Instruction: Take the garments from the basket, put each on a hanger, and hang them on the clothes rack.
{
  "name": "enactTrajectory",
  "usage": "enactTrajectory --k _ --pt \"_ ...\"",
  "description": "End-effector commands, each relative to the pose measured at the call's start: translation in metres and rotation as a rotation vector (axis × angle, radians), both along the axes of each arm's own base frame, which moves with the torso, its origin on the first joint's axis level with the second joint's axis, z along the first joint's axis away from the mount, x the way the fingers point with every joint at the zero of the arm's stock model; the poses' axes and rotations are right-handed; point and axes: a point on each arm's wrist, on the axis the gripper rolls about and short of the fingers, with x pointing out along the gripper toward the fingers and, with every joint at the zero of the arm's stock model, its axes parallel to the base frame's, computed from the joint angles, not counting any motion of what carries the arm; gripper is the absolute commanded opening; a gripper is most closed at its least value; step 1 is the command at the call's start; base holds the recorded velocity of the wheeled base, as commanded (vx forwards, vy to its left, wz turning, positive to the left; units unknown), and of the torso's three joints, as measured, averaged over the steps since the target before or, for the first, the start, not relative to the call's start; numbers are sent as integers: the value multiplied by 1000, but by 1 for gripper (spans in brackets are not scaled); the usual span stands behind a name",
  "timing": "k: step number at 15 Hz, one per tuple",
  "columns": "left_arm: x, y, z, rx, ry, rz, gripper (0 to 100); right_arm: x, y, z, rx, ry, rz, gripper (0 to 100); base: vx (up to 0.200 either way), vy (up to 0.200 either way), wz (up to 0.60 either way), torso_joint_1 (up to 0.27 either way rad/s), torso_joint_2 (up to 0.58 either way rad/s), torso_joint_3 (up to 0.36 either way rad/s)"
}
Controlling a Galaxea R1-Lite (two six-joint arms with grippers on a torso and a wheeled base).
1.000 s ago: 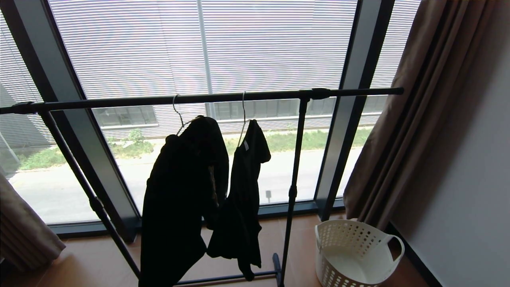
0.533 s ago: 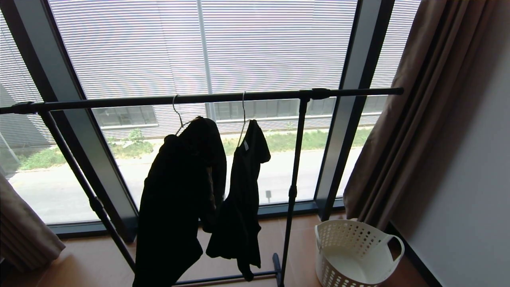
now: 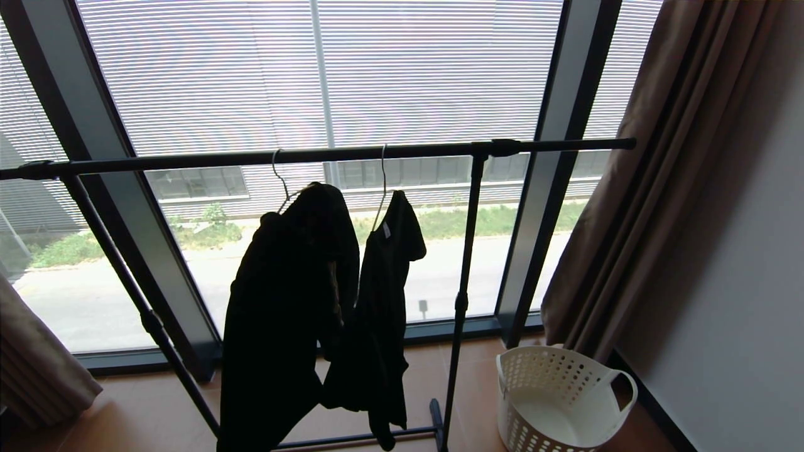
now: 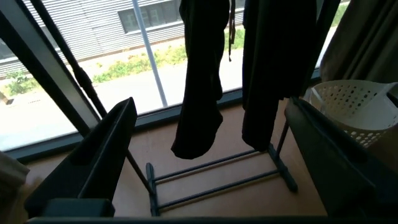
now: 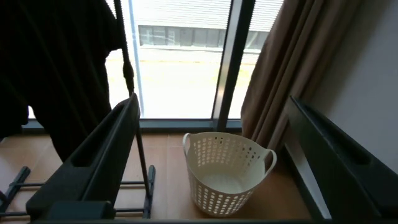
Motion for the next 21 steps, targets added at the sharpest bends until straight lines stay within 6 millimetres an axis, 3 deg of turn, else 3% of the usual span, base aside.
enactTrajectory --k 1,3,9,12,16,18,21 --pt "1 0 -2 -10 4 2 100 -1 0 -3 7 -18 7 100 0 0 0 0 0 0" --pt "3 2 4 -12 -75 70 100 0 -1 -4 35 -31 -55 100 0 0 0 0 0 0" --pt "4 1 2 -45 -29 105 100 1 -1 -6 13 -22 -28 100 0 0 0 0 0 0" --pt "2 -3 1 -66 -38 -80 100 1 -1 -6 13 -21 -29 100 0 0 0 0 0 0" --pt "2 -2 1 -123 -18 -117 100 1 -1 -6 13 -21 -36 100 0 0 0 0 0 0" --pt "0 1 1 -149 -8 -284 100 1 -1 -6 12 -21 -34 100 0 0 0 0 0 0" --pt "-5 -1 -1 -104 -96 -169 100 1 -1 -6 12 -21 -36 100 0 0 0 0 0 0"
